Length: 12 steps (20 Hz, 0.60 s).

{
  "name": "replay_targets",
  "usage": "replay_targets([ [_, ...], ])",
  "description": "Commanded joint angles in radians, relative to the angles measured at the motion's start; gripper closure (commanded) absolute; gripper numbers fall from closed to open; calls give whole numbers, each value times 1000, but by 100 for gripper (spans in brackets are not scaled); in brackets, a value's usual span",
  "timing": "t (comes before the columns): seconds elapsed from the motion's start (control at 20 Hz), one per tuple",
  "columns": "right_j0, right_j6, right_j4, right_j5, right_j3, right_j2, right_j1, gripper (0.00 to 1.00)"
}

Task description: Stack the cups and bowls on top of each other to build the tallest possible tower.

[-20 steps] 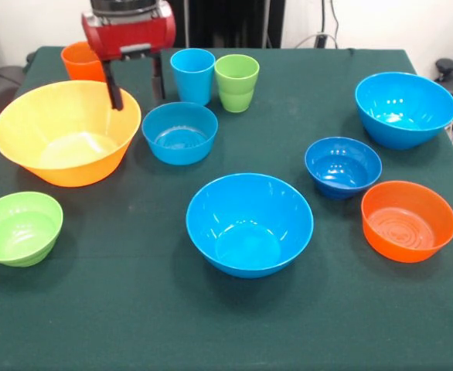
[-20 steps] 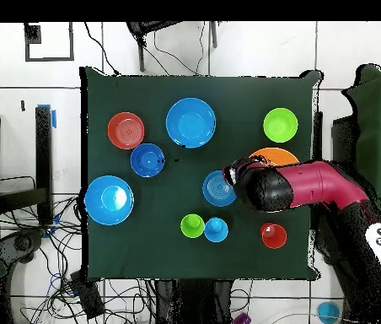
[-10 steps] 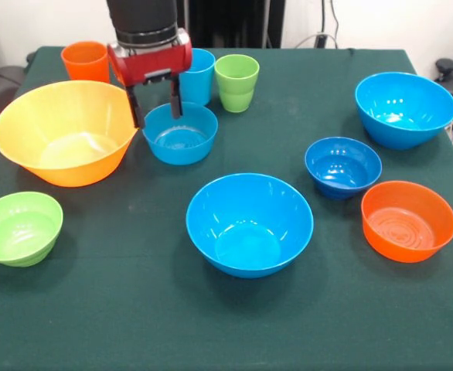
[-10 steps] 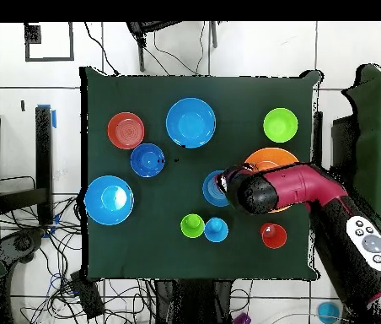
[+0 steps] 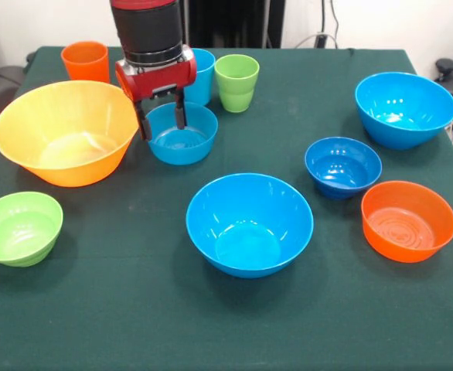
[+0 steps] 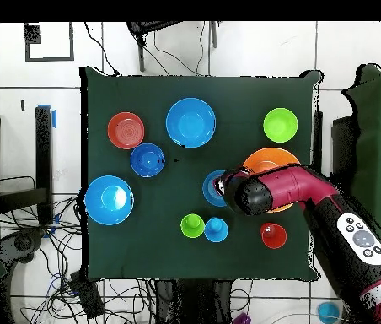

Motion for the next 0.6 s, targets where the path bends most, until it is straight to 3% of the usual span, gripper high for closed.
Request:
replay_targets([
  [0.05,16,-197,-61,21,-99,-20,38,0],
  [0.6,-77,-374,8,127,-110,47,17,0],
])
